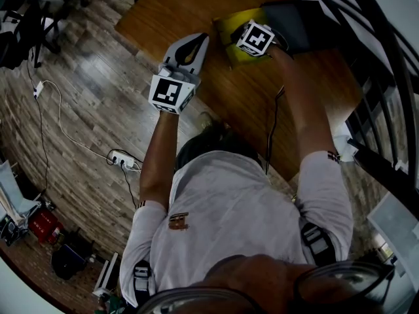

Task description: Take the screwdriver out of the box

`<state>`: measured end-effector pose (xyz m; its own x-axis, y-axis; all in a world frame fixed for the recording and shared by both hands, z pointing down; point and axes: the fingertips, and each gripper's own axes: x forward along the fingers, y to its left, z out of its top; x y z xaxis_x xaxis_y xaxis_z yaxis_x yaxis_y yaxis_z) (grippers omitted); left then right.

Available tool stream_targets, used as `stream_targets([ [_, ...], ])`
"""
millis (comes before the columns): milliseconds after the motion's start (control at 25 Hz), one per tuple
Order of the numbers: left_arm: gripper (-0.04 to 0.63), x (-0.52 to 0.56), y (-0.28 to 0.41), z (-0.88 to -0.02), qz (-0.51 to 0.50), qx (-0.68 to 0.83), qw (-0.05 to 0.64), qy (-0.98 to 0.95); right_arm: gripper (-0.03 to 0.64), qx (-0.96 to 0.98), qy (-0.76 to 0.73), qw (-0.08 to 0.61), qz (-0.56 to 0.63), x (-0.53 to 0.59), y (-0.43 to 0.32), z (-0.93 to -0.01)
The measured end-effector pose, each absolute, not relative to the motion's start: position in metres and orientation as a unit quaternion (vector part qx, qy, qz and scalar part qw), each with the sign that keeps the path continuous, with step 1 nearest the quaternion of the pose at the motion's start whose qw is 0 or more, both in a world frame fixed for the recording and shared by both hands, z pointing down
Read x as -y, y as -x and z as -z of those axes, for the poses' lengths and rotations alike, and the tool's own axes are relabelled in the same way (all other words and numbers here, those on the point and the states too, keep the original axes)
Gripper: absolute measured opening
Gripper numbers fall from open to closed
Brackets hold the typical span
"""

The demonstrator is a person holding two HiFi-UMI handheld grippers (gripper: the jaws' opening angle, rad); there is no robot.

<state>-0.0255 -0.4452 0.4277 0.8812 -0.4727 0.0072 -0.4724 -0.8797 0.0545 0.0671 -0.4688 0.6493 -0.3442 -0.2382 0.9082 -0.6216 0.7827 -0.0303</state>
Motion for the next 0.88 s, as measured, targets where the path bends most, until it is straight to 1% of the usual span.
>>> stream_targets([
  [120, 0.018, 0.442, 0.026, -0.425, 0.002, 0.242, 0.026, -0.97, 0.08, 0.803, -0.281, 0.492, -0.184, 0.467, -0.064, -0.644],
  [400, 0.018, 0.423, 0.021, -0.421, 0.0, 0.238, 0.021, -0.971, 0.08, 0.823, -0.326, 0.439, -0.155, 0.459, -0.067, -0.604],
  [680, 0.018, 0.408, 0.015, -0.411, 0.004, 0.232, 0.017, -0.972, 0.08, 0.844, -0.388, 0.352, -0.114, 0.453, -0.071, -0.538],
  [880, 0.018, 0.393, 0.007, -0.399, 0.012, 0.229, 0.011, -0.973, 0.08, 0.861, -0.426, 0.264, -0.085, 0.433, -0.07, -0.48],
])
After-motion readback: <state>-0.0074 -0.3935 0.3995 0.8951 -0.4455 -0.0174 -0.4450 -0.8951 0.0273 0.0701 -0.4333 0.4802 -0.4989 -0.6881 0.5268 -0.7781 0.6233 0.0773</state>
